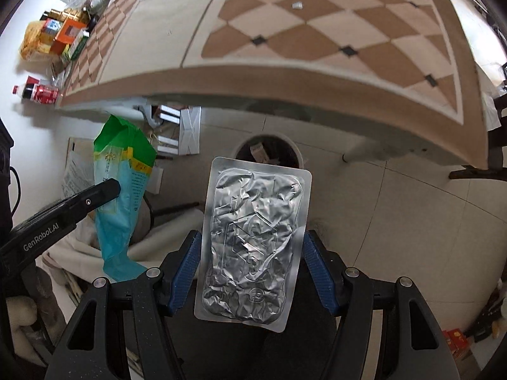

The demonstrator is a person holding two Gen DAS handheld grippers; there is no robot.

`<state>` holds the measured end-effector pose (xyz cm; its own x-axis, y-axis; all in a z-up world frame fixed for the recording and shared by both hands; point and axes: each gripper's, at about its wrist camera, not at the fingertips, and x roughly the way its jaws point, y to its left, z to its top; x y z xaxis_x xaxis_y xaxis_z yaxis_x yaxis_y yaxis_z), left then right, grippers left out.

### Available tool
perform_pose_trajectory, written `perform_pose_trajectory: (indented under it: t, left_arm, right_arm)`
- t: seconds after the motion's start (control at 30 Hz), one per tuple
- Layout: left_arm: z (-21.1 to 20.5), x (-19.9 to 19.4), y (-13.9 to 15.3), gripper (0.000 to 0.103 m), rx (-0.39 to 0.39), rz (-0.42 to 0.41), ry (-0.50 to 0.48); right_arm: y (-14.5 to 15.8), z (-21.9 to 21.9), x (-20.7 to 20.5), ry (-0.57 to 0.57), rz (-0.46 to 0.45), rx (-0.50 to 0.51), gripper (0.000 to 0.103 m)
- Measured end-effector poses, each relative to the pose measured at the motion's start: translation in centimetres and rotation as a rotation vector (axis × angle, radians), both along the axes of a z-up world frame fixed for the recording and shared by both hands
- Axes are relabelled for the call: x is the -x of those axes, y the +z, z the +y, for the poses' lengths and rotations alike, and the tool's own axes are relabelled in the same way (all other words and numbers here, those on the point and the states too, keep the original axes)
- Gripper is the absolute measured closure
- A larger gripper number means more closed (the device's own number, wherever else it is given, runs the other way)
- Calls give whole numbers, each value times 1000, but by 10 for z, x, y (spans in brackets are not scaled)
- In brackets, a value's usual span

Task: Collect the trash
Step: 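Carry the rice bag and foil blister pack to the bin and release both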

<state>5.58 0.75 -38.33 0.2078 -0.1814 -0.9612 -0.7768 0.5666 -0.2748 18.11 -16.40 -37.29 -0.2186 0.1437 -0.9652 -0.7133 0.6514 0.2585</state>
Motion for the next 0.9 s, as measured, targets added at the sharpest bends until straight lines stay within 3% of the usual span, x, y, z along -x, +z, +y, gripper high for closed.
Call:
perform_pose_trajectory:
  t: [0.27, 0.5, 0.7, 0.9]
  left_arm:
    - [16, -8, -145, 94, 87, 34, 76]
    - [34, -20, -261, 94, 152, 36, 94]
    - [46, -35, -314, 94, 162, 47, 65]
    - [50, -44, -339, 92, 171, 80, 28]
  right_arm:
    - [-144, 3, 9, 66, 9, 98, 36]
    - [-282, 39, -25, 48, -16, 162, 36]
    - [-362, 65, -45, 18, 12, 175, 36]
    - [-408, 76, -52, -18, 61, 189, 36]
